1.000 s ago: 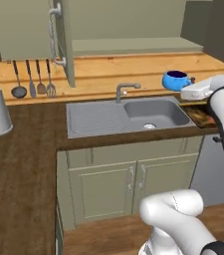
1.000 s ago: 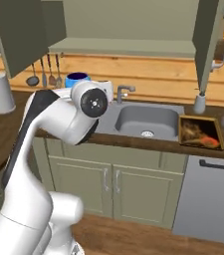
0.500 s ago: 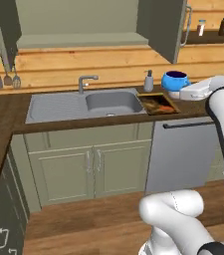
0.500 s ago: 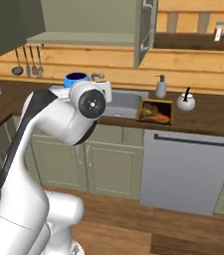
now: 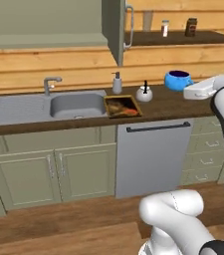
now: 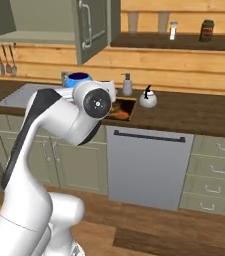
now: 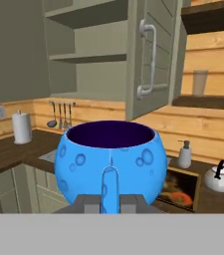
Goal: Pick the kettle from the counter and place it on the tray. Then pick the mug from the cabinet and place it on the tray. Then close the cabinet doors.
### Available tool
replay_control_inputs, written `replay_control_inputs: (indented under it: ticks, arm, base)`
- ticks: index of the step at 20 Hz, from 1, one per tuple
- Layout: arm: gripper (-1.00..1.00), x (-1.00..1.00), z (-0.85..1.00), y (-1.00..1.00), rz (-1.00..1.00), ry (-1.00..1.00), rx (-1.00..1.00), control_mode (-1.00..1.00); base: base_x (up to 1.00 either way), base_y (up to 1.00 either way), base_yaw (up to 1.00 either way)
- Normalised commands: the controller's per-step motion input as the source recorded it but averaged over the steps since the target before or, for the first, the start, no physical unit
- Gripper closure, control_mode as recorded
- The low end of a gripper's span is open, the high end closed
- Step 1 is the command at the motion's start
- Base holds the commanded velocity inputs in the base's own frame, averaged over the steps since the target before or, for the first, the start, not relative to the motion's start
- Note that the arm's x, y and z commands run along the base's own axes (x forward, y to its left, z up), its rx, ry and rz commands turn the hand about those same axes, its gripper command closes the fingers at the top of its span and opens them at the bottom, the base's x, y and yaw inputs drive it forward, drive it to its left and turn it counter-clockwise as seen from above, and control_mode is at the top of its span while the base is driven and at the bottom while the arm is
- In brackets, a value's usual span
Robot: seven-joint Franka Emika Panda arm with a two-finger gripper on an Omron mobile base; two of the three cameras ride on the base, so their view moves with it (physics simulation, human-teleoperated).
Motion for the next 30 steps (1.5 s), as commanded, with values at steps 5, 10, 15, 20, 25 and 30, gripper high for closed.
replay_control_inputs:
  ticks: [5,10,15,20,25,30]
  arm:
    - [1.0,0.0,0.0,0.0,0.0,0.0,0.0,1.0]
    - [1.0,0.0,0.0,0.0,0.0,0.0,0.0,1.0]
    - [1.0,0.0,0.0,0.0,0.0,0.0,0.0,1.0]
    - [1.0,0.0,0.0,0.0,0.0,0.0,0.0,1.0]
    - [1.0,0.0,0.0,0.0,0.0,0.0,0.0,1.0]
    - [1.0,0.0,0.0,0.0,0.0,0.0,0.0,1.0]
  base:
    - [0.74,-0.25,0.12]
    - [0.72,-0.29,0.16]
    - [0.6,-0.58,0.02]
    - [0.61,-0.34,0.0]
    - [0.58,-0.14,0.0]
    - [0.49,-0.09,0.0]
